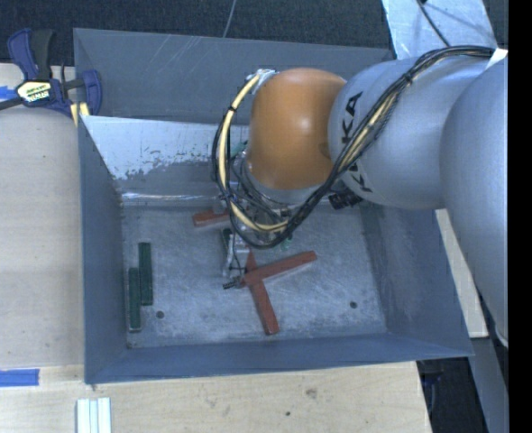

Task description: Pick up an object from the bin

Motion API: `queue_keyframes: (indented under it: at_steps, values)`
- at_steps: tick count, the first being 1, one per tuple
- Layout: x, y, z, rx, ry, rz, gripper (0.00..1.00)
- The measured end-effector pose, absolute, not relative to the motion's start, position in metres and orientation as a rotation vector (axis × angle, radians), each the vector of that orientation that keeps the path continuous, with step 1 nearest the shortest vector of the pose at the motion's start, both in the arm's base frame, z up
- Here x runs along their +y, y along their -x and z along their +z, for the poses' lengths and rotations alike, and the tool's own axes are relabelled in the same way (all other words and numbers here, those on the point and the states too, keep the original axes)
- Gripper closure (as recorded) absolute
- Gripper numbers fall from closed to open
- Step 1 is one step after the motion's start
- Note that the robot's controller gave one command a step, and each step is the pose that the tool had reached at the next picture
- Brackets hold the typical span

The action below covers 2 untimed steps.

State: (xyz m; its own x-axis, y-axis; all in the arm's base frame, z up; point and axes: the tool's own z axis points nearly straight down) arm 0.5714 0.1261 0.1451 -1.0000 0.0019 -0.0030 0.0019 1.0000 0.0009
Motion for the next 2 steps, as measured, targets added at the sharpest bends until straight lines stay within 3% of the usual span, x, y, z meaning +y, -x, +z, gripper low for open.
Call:
queue_keyframes:
  at_steps: [1, 2]
  values:
    - [0.118, -0.609, 0.099, 3.128, -0.027, 0.005, 0.0]
    - [0.098, -0.601, 0.083, 3.139, -0.054, 0.001, 1.0]
